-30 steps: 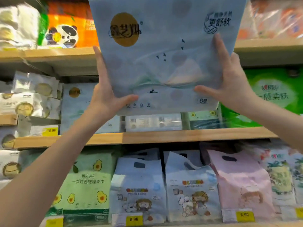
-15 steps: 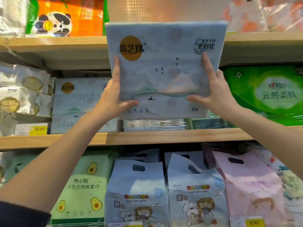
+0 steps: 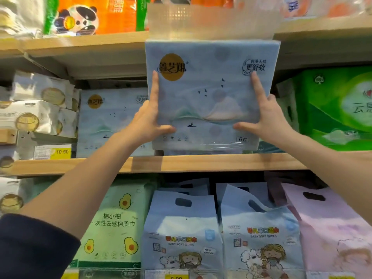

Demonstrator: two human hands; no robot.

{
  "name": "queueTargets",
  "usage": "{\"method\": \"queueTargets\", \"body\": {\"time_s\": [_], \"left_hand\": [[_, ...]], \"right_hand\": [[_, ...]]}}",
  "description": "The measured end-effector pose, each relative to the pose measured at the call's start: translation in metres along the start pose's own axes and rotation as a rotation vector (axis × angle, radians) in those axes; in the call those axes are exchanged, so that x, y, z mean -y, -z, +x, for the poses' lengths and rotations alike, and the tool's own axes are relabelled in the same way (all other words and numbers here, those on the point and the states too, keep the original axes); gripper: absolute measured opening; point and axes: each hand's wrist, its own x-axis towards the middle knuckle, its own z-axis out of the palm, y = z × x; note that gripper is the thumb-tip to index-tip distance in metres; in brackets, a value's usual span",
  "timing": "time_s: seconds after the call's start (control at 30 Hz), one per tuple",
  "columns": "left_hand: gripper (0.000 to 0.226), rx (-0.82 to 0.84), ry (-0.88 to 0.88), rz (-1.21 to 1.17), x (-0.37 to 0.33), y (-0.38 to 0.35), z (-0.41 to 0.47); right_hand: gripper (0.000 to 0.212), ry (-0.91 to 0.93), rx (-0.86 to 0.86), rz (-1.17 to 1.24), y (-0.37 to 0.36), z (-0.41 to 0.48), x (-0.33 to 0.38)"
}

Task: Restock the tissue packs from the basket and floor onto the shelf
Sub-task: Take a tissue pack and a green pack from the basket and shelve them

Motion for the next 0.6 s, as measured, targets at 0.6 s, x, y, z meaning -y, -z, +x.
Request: {"method": "queueTargets", "body": {"time_s": [0.6], "left_hand": [[0.127,0.282,0.383,0.134,0.037,-0.03,0.04]], "right_hand": [[0.117,-0.154,0.303,-0.244,-0.037,0.049,-0.033]]}}
